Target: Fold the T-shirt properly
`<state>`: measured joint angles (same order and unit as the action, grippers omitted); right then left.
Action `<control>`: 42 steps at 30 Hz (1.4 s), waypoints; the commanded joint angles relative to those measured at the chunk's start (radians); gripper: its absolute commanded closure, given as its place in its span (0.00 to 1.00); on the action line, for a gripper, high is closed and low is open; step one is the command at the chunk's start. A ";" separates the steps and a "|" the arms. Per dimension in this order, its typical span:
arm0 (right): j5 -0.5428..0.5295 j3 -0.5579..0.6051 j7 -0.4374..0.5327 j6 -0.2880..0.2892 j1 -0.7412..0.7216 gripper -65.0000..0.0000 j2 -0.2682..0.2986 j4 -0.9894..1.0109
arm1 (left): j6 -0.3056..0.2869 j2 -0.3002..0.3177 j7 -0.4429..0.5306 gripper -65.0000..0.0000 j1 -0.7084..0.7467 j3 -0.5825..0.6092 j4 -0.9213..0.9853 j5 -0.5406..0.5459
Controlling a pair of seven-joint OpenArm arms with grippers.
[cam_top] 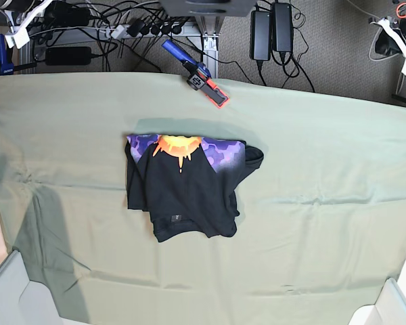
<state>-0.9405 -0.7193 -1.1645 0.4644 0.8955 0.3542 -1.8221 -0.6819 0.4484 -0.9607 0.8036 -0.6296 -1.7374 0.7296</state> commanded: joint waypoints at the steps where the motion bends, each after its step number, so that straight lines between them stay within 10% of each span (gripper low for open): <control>1: -0.017 -0.005 -0.004 0.082 0.017 1.00 0.011 0.007 | 0.007 0.015 0.010 0.91 0.011 -0.006 0.017 0.003; 11: 0.007 0.180 0.007 0.064 -0.008 1.00 0.011 0.235 | 0.091 0.014 0.104 0.91 -0.010 0.178 0.303 -0.127; 19: 0.111 0.494 0.051 0.061 -0.235 1.00 0.011 0.491 | 0.254 -0.004 0.148 0.91 -0.208 0.487 0.555 -0.301; 25: 0.144 0.686 0.086 0.029 -0.415 1.00 -0.002 0.771 | 0.259 -0.084 0.153 0.91 -0.359 0.526 0.799 -0.371; 37: 0.487 0.721 0.273 0.026 -0.667 1.00 -0.216 1.050 | 0.259 -0.130 0.476 0.91 -0.617 0.730 1.173 -0.389; 42: 0.599 0.721 0.294 -0.041 -0.718 1.00 -0.280 1.051 | 0.358 -0.167 0.479 0.91 -0.635 0.856 1.178 -0.389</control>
<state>-0.3344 0.0032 -0.8627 0.4370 0.1715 0.0723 -0.7662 -0.3340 0.2699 -0.4808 0.1692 0.2291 -0.5560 0.3382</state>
